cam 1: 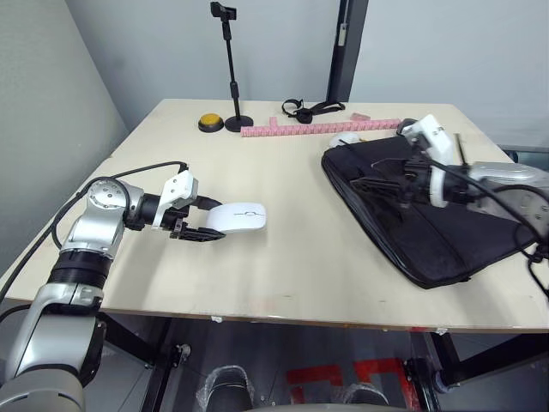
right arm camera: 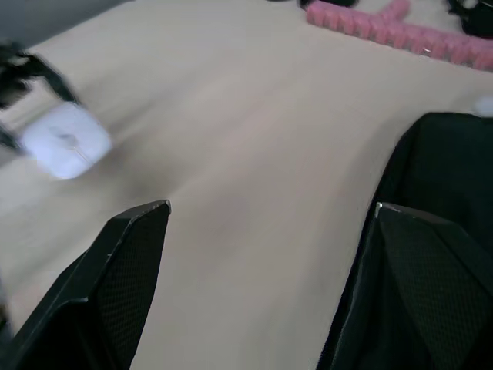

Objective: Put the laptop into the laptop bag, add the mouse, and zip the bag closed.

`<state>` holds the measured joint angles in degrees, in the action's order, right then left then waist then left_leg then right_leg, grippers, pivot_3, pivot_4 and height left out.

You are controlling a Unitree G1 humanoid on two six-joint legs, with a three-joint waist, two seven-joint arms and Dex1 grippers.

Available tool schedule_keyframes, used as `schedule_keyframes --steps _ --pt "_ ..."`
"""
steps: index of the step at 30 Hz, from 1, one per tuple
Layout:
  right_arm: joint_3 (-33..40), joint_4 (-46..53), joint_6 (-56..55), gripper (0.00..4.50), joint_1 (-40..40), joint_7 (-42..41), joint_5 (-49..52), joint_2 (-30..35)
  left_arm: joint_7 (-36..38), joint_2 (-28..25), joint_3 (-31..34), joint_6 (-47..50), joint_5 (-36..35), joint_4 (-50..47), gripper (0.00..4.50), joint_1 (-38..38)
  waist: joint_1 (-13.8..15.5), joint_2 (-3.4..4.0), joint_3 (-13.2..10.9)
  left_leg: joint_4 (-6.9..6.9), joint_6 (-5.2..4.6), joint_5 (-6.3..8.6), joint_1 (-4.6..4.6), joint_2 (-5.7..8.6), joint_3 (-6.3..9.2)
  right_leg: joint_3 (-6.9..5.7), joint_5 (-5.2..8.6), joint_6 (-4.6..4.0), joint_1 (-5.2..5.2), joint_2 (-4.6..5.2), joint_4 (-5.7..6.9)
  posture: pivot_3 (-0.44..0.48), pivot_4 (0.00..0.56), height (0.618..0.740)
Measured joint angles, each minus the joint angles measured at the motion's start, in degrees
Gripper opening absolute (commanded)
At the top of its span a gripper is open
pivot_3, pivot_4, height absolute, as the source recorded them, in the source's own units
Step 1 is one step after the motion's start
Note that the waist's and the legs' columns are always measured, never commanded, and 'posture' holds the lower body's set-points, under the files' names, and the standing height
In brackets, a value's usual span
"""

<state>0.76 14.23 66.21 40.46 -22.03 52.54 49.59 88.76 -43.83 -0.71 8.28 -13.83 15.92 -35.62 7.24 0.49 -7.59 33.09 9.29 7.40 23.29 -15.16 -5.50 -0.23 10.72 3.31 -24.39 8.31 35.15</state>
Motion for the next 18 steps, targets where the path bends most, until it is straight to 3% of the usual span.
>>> schedule_keyframes --steps 7,10,18 --pt "-13.3 1.6 -0.7 4.5 0.4 6.2 -17.0 -4.9 -0.8 -5.3 0.0 10.5 -4.5 -10.4 2.8 2.4 -1.0 0.03 0.0 -0.18 0.15 -0.02 -0.02 -0.02 -0.05 0.02 0.05 0.09 -0.1 -0.04 -0.01 0.0 0.15 0.74" --pt "-14.9 -1.6 -1.8 4.5 1.9 7.9 -22.8 -8.7 -0.5 -7.3 -0.2 11.0 -4.5 -11.3 2.8 2.3 -1.4 0.04 0.0 -0.17 0.16 -0.02 -0.01 -0.01 -0.1 0.07 0.05 0.09 -0.14 -0.04 0.01 0.0 0.15 0.74" --pt "-17.7 -5.8 -4.9 4.5 2.1 7.3 -32.9 -10.6 -0.3 -8.4 -0.2 11.6 -6.0 -11.2 2.8 0.8 -1.6 0.04 0.0 -0.18 0.18 -0.03 -0.01 -0.02 -0.1 0.07 0.05 0.09 -0.14 -0.05 0.01 0.0 0.15 0.74"
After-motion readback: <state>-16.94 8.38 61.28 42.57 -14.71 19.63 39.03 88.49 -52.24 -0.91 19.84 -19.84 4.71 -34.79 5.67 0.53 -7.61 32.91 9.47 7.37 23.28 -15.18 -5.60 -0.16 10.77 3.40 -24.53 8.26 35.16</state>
